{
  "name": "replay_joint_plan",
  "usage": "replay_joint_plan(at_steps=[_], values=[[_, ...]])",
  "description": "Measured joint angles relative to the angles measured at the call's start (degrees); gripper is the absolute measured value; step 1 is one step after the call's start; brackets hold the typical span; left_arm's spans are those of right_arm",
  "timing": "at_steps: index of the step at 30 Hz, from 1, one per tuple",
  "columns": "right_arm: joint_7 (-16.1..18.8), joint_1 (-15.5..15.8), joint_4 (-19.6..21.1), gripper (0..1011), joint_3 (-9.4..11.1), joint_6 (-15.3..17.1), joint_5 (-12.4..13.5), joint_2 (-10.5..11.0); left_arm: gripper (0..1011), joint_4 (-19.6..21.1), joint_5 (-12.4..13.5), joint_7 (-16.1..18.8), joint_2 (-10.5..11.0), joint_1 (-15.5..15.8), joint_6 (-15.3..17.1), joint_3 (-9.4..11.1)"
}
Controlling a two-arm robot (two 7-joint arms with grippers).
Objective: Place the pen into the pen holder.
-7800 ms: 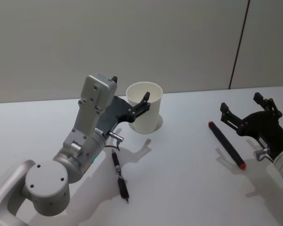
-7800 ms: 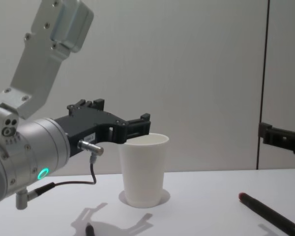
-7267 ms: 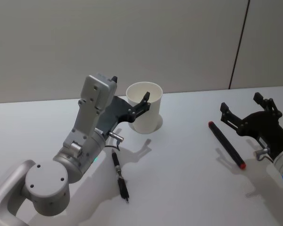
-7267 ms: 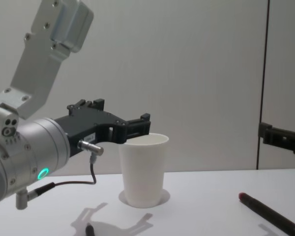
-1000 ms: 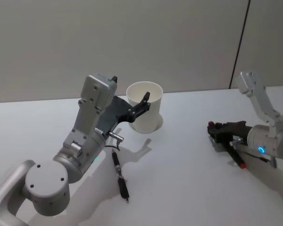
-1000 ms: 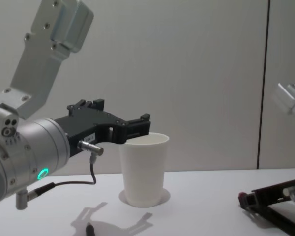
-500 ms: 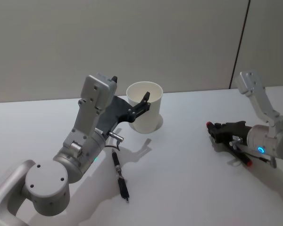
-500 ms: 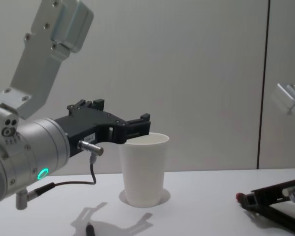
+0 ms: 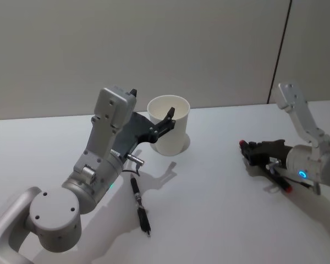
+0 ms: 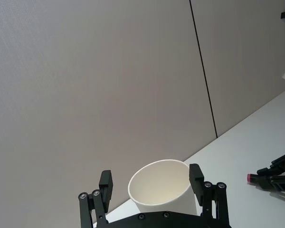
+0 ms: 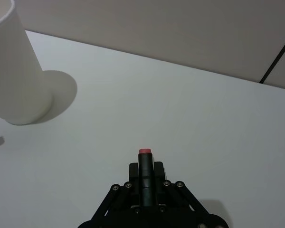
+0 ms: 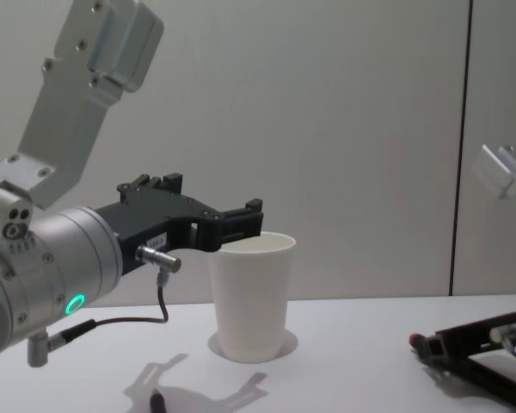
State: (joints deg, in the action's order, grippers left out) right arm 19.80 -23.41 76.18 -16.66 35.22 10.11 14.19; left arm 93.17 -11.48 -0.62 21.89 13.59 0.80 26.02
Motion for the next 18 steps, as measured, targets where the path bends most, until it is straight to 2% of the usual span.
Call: replay_joint_plan(at_steps=[10,12,13,18], values=[[-0.4,-1.1,-2.2,173,-0.8,-6.1,-1.2,-1.0,1001,0.0,0.0,0.0,0.0,0.0,0.0,0.0],[-0.6,-1.4,-2.9,173,-1.0,-8.6,-1.6,-1.4,1001,0.0,0.0,0.0,0.0,0.0,0.0,0.0],[-0.6,-1.4,-2.9,173,-1.0,-8.6,-1.6,-1.4,1001,0.0,0.0,0.0,0.0,0.0,0.0,0.0],[-1.2,-2.0,-4.1,173,-1.5,-13.3,-2.1,-2.1,1001,0.0,0.0,0.0,0.0,0.0,0.0,0.0]])
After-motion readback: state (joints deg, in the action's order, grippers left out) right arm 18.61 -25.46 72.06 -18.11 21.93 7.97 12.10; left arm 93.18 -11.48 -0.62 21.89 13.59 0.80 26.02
